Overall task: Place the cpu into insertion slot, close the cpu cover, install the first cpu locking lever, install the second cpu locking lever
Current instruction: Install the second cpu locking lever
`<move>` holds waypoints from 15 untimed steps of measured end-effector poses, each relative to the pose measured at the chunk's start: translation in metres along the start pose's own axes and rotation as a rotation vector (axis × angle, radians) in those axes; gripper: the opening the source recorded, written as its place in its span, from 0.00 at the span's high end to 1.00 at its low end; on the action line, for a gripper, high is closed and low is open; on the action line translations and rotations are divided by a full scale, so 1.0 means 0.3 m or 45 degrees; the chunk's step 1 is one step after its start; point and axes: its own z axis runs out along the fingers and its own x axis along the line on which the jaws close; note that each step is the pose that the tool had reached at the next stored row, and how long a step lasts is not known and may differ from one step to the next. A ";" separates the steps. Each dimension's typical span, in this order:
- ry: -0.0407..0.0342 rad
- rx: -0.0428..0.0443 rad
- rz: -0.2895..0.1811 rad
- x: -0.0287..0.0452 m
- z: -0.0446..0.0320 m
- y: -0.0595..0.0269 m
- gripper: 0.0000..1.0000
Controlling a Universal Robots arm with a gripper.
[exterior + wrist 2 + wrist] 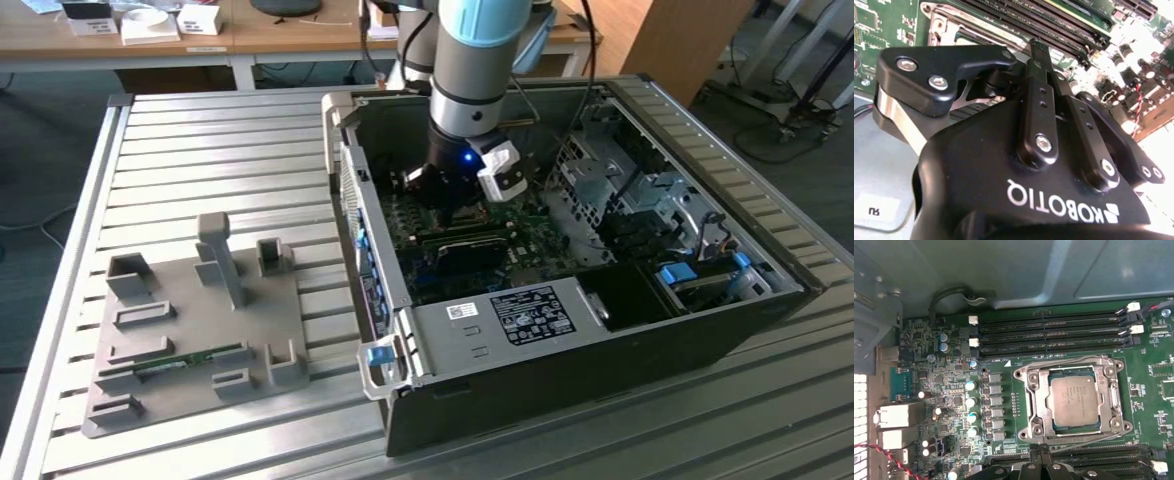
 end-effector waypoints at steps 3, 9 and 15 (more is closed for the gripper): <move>0.0001 -0.001 -0.004 0.001 0.013 -0.001 0.89; 0.0007 -0.001 -0.009 0.005 0.032 -0.003 0.89; 0.0011 -0.009 -0.009 0.007 0.034 -0.003 0.89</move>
